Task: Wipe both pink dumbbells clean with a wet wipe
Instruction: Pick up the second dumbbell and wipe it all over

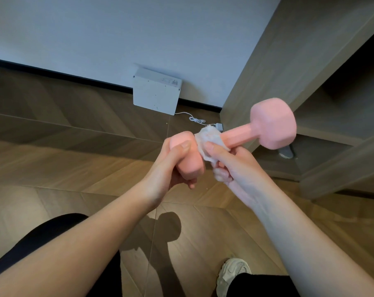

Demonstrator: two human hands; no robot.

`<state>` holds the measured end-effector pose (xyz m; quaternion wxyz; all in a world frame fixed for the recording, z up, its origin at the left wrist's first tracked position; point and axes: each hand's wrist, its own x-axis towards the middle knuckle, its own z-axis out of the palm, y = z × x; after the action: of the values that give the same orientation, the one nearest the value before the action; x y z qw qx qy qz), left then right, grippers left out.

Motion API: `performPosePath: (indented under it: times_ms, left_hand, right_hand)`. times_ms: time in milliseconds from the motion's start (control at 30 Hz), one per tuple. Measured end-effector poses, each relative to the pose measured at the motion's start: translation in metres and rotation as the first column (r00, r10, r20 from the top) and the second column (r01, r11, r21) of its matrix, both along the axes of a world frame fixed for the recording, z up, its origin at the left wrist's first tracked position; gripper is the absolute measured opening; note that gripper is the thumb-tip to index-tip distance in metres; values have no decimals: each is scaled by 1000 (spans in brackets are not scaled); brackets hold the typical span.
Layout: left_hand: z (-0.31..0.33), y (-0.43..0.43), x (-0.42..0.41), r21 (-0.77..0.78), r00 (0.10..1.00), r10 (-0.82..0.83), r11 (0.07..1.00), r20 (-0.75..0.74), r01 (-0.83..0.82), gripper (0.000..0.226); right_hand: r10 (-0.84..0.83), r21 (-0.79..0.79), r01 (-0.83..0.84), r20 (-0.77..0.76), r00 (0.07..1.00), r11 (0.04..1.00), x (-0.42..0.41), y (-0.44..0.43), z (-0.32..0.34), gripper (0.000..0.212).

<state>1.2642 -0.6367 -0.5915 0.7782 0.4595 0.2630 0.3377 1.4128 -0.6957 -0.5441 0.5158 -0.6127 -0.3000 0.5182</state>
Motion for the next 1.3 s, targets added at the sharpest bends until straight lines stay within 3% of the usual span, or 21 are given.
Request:
performPosePath:
  times_ms: [100,200,267,367,533,667,767,867,967,1033,1167,1233,1300]
  left_hand:
    - [3,2,0,-32,999,-1,999,49,2,68]
    - [5,5,-1,-9,999,-24,1000,40,24,65]
    - [4,5,-1,27,999,-41,999,28,40,73]
    - [0,7,-2,-17,1000,-2,1000,14,2,83]
    - [-1,12,-3,10,999,37,999,-4,-37,74]
    - [4,18,-4,-5,999,-35,999,-32,35,64]
    - [15,29,-11,74,967,-160,981,-197,177,56]
    - [20,34,-14,259,883,-131,927,-451,270,52]
    - [19,22,-4,330,783,-181,834,-594,443,39]
    - [11,11,3,323,761,-174,830,-625,455,36]
    - [-3,5,5,233,777,-148,905,-612,356,16]
    - [-5,9,3,148,786,-149,945,-599,292,16]
    - [-5,11,1,34,808,-168,973,-564,226,18]
  right_hand:
    - [-58,25,58,-4,998,998,6,-1,0,25]
    - [-165,67,179,-172,971,982,12,0,-3,36]
    - [-207,94,247,-311,928,965,13,0,-5,33]
    - [-277,67,342,-451,848,937,15,2,-5,49]
    - [-347,-12,431,-613,709,902,11,1,-7,66]
    - [-345,5,460,-653,674,888,11,1,-11,65]
    - [-323,72,449,-596,735,890,11,4,-12,55]
    - [-253,145,349,-448,857,926,12,6,-14,39]
    - [-172,132,222,-315,933,966,6,3,-21,52]
    - [-167,59,188,-257,952,980,3,3,-24,59]
    - [-144,-155,119,-161,976,981,11,1,-15,45]
    - [-174,-177,146,-153,973,973,18,0,-12,49]
    - [-192,-116,190,-5,981,975,24,-2,-12,36]
